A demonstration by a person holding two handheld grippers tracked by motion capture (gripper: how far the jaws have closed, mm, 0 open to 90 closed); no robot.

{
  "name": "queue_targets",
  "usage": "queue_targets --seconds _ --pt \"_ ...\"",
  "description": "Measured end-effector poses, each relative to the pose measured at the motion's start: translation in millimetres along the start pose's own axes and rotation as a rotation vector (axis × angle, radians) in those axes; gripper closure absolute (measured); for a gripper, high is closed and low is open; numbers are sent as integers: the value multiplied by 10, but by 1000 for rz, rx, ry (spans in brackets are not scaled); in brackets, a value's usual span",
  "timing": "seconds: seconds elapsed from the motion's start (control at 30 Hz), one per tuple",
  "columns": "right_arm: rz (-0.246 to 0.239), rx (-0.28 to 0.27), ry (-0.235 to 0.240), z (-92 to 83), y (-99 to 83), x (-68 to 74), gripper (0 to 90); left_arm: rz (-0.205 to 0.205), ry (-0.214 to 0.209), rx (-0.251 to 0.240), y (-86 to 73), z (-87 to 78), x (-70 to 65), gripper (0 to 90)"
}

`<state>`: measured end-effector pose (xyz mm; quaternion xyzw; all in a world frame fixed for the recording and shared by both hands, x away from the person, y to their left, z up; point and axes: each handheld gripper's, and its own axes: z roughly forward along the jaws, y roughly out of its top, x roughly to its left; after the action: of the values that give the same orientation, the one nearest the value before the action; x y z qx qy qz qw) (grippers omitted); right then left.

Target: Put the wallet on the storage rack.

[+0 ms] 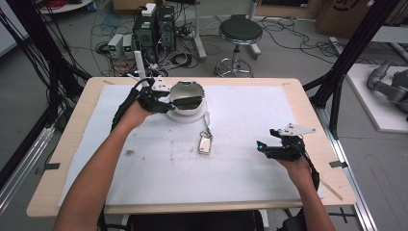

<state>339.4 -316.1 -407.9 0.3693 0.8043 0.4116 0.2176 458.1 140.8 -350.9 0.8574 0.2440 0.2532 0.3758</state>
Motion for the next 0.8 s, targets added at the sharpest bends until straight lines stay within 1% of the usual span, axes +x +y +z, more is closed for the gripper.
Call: queue_targets --seconds 0.1,0.17,0.2,0.23,0.27,0.3,0.33,0.4,0.43,0.47,0.5,0.57,0.63,0.67,0.73,0.8 --pt "-1 -1 1 -5 1 6 259 -73 33 -49 -93 -117 -42 473" --pt "5 -4 -4 -11 1 3 258 -118 40 -74 -144 -205 -78 433" --pt "5 -3 -5 -12 0 -1 257 -135 47 -100 -176 -259 -100 429" --pt "5 -3 -5 -12 0 -1 257 -157 45 -126 -214 -314 -121 429" --pt "16 4 -12 -9 -1 -7 250 -182 48 -146 -253 -361 -147 370" --pt "16 4 -12 -9 -1 -7 250 -207 59 -166 -299 -410 -169 370" --pt "16 20 -26 0 -4 -18 231 -238 68 -185 -349 -455 -181 276" --pt "20 27 -42 3 -6 -20 216 -323 82 -224 -453 -543 -178 205" --pt "20 27 -42 3 -6 -20 216 -364 87 -256 -514 -585 -179 205" --pt "24 27 -47 3 -6 -20 216 -395 92 -277 -575 -623 -189 186" --pt "26 25 -53 3 -5 -24 216 -420 98 -291 -635 -654 -213 186" --pt "34 29 -63 3 -9 -25 216 -440 90 -314 -760 -700 -276 186" --pt "44 38 -70 5 -15 -28 216 -432 97 -342 -873 -726 -352 186" --pt "46 43 -73 10 -19 -35 216 -439 103 -347 -918 -731 -383 186" --pt "68 44 -84 27 -27 -38 217 -448 120 -354 -1005 -731 -431 188" --pt "75 43 -84 29 -27 -35 217 -451 134 -345 -1080 -725 -465 190"
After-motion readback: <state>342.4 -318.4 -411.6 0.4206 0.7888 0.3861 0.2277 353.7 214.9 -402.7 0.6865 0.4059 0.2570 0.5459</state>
